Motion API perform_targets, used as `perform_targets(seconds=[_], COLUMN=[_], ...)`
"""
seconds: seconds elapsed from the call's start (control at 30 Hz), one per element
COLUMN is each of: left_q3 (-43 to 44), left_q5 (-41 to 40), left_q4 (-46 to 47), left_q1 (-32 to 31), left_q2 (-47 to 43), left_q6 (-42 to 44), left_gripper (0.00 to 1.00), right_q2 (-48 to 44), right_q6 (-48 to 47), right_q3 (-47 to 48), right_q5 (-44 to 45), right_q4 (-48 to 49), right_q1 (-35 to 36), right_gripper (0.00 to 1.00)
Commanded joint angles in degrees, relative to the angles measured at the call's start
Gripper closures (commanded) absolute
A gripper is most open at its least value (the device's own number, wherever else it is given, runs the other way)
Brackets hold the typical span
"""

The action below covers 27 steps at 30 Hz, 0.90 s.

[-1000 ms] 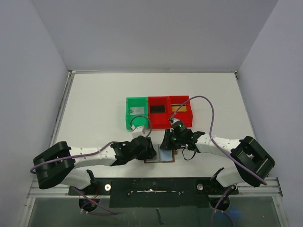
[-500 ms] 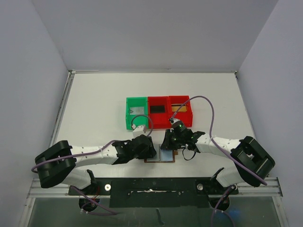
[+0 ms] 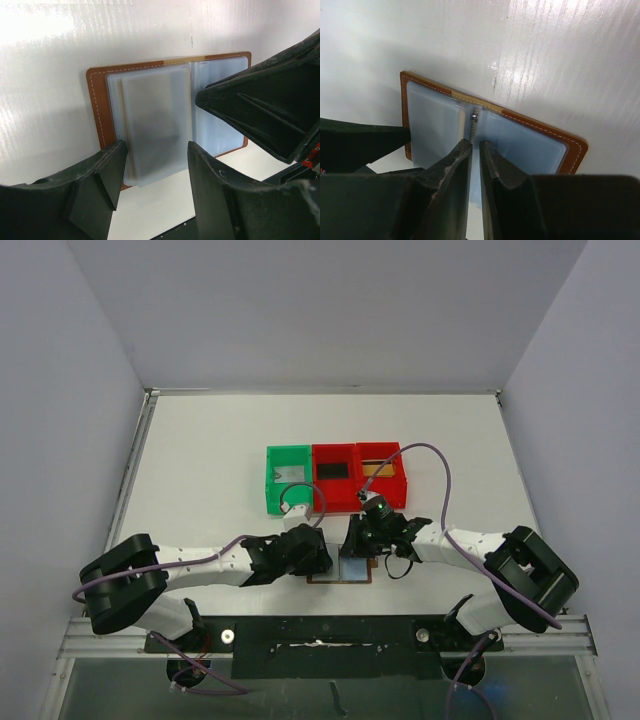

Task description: Take the credit cards out of the card holder

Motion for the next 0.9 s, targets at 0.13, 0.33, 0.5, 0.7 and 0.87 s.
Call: perform_targets(seconds=[0.13, 0.33, 0.5, 0.7, 0.87], left_q3=[4.7, 4.6, 3.1, 2.9, 2.9], left_q5=[-2.0, -3.2, -2.4, -2.2, -2.0], left_q4=[-3.0, -4.3, -1.8, -1.2, -1.0], left_q1=[0.0, 0.0, 0.0, 0.0, 0.0], left_q2=[-0.7, -2.4, -3.2, -2.6, -2.2], left_q6=[1.0, 0.9, 0.9, 0.7, 0.6], left_gripper=[0.5, 0.5, 0.5, 0.5, 0.5], right_q2=[-0.2, -3.3, -3.1, -0.6, 1.7], right_q6=[-0.5, -1.2, -1.6, -1.5, -1.4], right_q3=[1.1, 2.2, 2.8, 2.8, 2.7], right_q5=[1.0, 2.3, 0.0, -2.0, -1.6], right_q4=[0.7, -0.9, 0.8, 3.2, 3.5], right_q1=[0.2, 0.3, 0.3, 0.7, 1.0], right_gripper=[0.85, 0.83, 0.81, 0.7, 0.7])
